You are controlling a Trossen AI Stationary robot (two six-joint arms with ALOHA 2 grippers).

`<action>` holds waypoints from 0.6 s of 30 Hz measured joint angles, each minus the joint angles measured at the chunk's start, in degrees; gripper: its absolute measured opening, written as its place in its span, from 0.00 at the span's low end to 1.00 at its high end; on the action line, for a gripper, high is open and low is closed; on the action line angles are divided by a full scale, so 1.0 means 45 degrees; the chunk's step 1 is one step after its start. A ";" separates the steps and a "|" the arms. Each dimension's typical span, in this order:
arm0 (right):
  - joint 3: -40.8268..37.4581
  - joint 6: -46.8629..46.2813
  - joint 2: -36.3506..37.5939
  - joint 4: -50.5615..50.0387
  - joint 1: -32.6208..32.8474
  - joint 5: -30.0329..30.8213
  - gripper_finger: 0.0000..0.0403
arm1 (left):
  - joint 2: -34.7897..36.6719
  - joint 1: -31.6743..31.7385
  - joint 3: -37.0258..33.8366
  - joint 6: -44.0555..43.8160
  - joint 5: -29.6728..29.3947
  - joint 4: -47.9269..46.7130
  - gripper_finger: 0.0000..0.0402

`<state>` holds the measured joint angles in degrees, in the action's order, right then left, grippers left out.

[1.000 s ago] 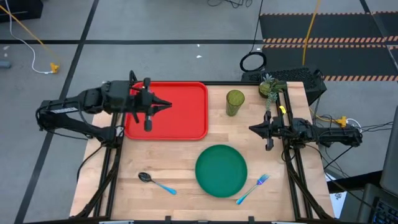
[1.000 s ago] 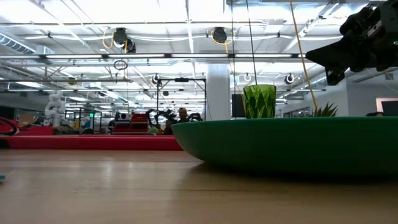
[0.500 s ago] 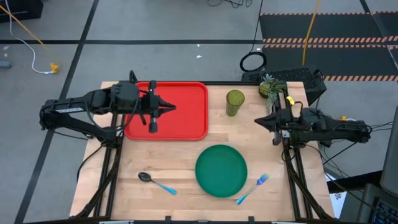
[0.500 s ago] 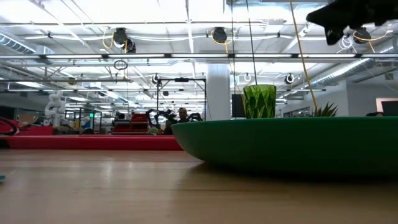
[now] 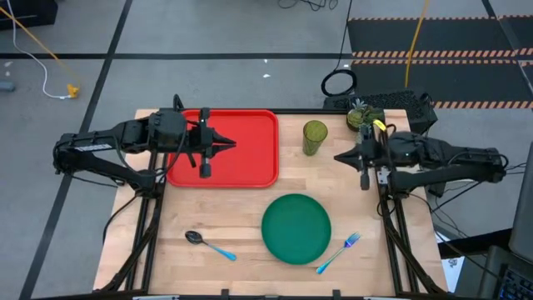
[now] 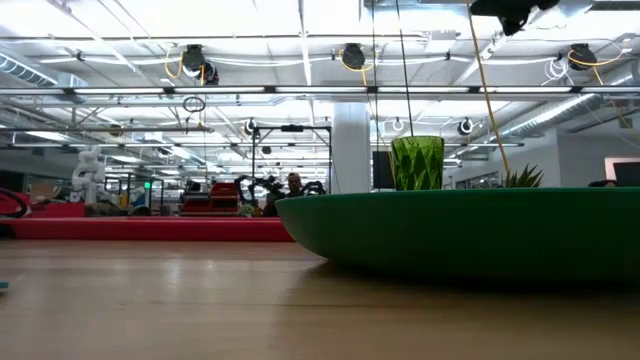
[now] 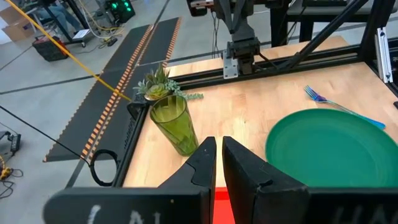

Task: Pick and place plate/cup/fork/spoon on tray
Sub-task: Put the green cup on the top left of the red tray

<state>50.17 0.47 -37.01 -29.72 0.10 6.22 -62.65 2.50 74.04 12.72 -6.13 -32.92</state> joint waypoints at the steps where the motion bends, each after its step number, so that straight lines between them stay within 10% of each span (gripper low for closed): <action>1: 0.0231 0.0000 -0.0218 -0.0259 0.0000 0.0000 0.00 | 0.0000 -0.0002 -0.0005 -0.0030 0.0000 0.0002 0.08; 18: 0.3021 0.0076 -0.3239 -0.3473 -0.0543 0.0379 0.00 | -0.0119 -0.0389 -0.0787 -0.0280 -0.0002 0.0818 0.08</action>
<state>63.77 0.81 -51.59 -45.35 -2.35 7.92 -63.19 0.74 70.50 11.46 -6.14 -29.24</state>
